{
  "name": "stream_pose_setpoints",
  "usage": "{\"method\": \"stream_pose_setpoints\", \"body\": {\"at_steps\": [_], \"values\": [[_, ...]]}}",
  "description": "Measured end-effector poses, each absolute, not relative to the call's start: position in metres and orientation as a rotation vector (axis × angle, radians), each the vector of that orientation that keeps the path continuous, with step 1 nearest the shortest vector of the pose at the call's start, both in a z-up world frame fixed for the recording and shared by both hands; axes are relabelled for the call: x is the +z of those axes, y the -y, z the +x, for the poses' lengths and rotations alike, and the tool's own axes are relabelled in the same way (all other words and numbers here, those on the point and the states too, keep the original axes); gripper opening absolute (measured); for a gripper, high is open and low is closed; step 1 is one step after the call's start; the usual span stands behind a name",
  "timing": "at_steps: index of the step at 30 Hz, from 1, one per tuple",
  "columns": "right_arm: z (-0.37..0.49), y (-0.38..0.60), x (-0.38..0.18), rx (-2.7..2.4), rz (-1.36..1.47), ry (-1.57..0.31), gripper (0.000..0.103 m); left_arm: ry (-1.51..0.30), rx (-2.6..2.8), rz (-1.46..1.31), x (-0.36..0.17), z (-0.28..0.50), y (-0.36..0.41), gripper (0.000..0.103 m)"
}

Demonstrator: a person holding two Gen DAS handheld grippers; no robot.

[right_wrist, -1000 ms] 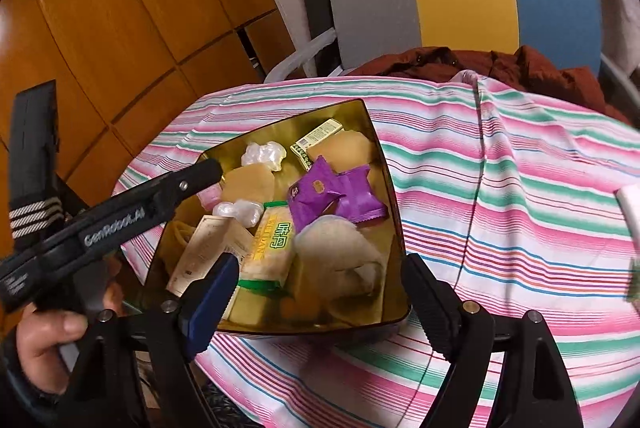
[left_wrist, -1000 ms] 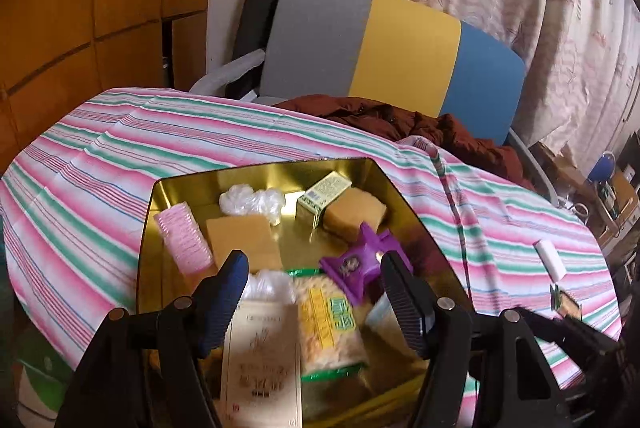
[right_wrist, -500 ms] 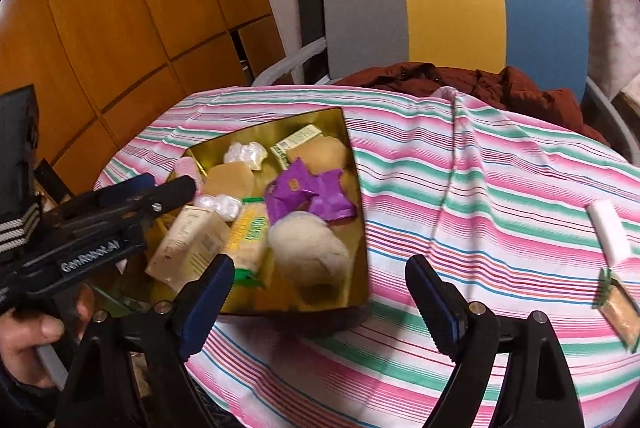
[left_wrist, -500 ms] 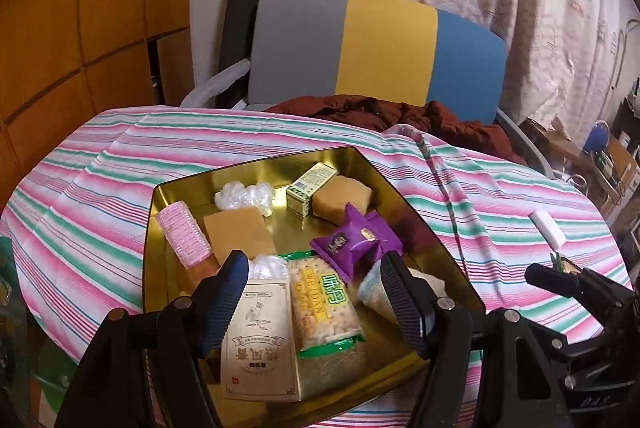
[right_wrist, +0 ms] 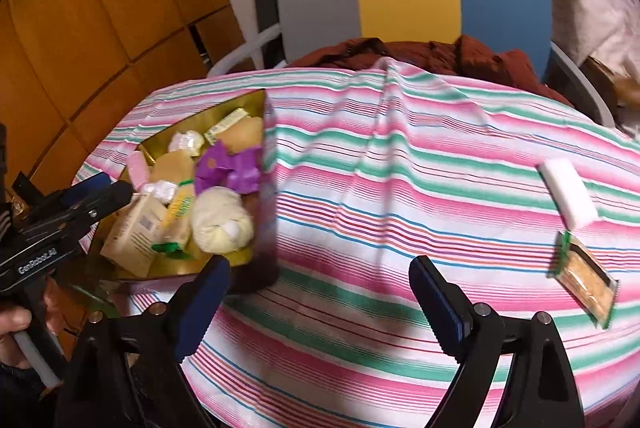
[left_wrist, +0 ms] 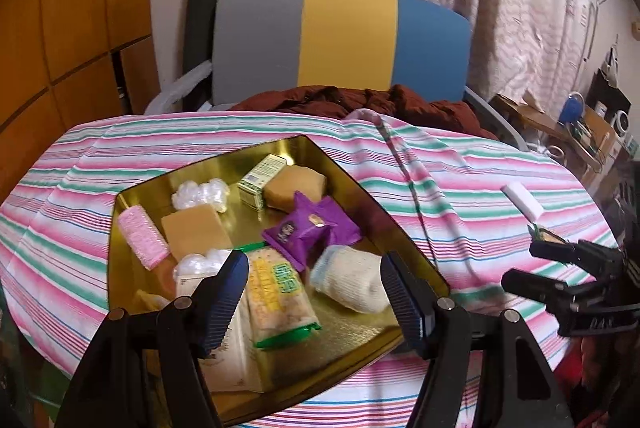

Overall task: Organize objects
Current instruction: 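Move both open tools back toward the white sponge and cracker packet, then grasp the cracker packet with the right tool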

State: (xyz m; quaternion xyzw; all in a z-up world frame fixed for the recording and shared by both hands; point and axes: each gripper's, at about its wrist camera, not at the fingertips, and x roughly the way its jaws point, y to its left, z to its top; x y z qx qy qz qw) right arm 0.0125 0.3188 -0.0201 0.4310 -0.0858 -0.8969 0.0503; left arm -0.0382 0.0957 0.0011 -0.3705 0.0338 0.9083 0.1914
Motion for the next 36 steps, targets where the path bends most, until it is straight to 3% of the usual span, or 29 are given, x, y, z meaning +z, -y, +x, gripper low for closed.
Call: {"method": "stream_pose_setpoints", "body": {"at_steps": [5, 12, 21, 27, 32, 35, 36], "values": [[0.014, -0.347, -0.019, -2.709, 1.401, 0.252, 0.092, -0.086, 2.513, -1.039, -0.001, -0.036, -0.102, 0.069], [0.016, -0.412, -0.022, -2.694, 1.558, 0.141, 0.101, -0.072, 2.476, -1.042, -0.002, -0.035, -0.109, 0.069], [0.005, -0.519, -0.057, -2.681, 1.929, -0.001, 0.101, -0.065, 2.442, -1.025, 0.003, -0.036, -0.118, 0.069], [-0.013, -0.535, -0.078, -2.582, 2.028, -0.112, 0.102, -0.083, 2.412, -1.023, 0.004, -0.035, -0.130, 0.069], [-0.028, -0.550, -0.100, -2.512, 2.102, -0.071, 0.102, -0.111, 2.396, -1.032, 0.002, -0.033, -0.137, 0.069], [-0.031, -0.557, -0.106, -2.488, 2.112, 0.017, 0.099, -0.116, 2.388, -1.033, 0.003, -0.034, -0.142, 0.069], [-0.030, -0.559, -0.105, -2.464, 2.108, 0.075, 0.086, -0.117, 2.386, -1.029, 0.004, -0.034, -0.143, 0.069]]}}
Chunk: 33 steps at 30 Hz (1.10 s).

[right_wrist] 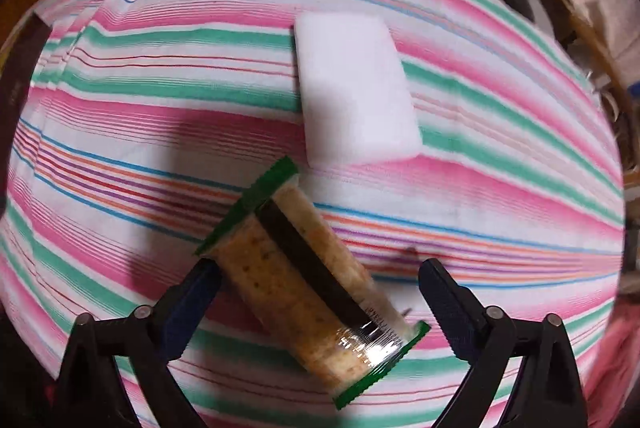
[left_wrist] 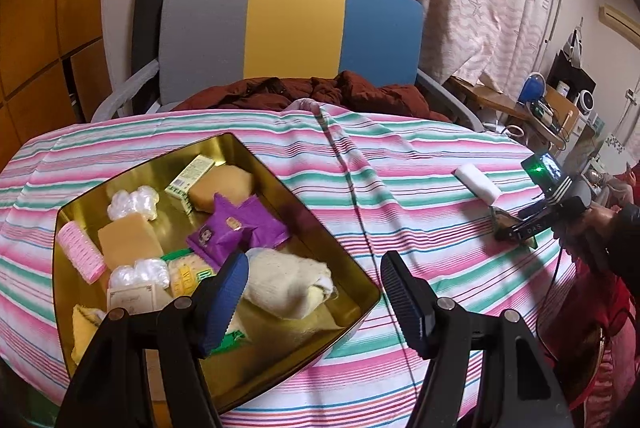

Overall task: Organize objects
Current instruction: 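Grasp the cracker packet with the right tool, then grasp the white sponge with the left tool while the right holds the cracker packet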

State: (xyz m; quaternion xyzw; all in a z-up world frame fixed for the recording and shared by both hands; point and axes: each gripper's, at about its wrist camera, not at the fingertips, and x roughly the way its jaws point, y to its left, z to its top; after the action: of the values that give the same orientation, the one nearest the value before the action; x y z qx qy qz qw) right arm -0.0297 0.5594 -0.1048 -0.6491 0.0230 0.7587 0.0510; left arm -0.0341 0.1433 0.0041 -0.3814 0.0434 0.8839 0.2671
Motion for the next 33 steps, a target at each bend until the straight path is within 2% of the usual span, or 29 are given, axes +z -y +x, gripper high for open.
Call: {"method": "stream_pose_setpoints", "body": {"at_steps": [1, 3, 4, 14, 21, 29, 32, 33], "values": [[-0.028, -0.559, -0.102, 2.334, -1.984, -0.100, 0.069, -0.120, 2.382, -1.025, 0.005, -0.034, -0.146, 0.069], [-0.021, -0.560, -0.094, 2.345, -1.983, -0.098, 0.054, -0.128, 2.365, -1.012, 0.008, -0.035, -0.153, 0.069], [-0.017, -0.564, -0.092, 2.325, -1.979, -0.122, 0.052, -0.133, 2.356, -1.006, 0.009, -0.035, -0.158, 0.069], [0.020, -0.637, -0.089, 2.087, -1.698, -0.568, 0.053, -0.214, 2.215, -0.930, 0.024, -0.027, -0.228, 0.069], [0.032, -0.655, -0.084, 2.076, -1.530, -0.672, 0.048, -0.272, 2.110, -0.998, 0.010, -0.032, -0.287, 0.069], [0.037, -0.665, -0.081, 2.065, -1.523, -0.686, 0.049, -0.504, 1.919, -0.926, -0.008, -0.029, -0.375, 0.069], [0.041, -0.671, -0.078, 2.072, -1.506, -0.721, 0.054, -0.605, 1.838, -0.883, -0.018, -0.029, -0.408, 0.070], [0.042, -0.673, -0.077, 2.066, -1.500, -0.725, 0.060, -0.628, 1.824, -0.882, -0.022, -0.031, -0.415, 0.070]]}}
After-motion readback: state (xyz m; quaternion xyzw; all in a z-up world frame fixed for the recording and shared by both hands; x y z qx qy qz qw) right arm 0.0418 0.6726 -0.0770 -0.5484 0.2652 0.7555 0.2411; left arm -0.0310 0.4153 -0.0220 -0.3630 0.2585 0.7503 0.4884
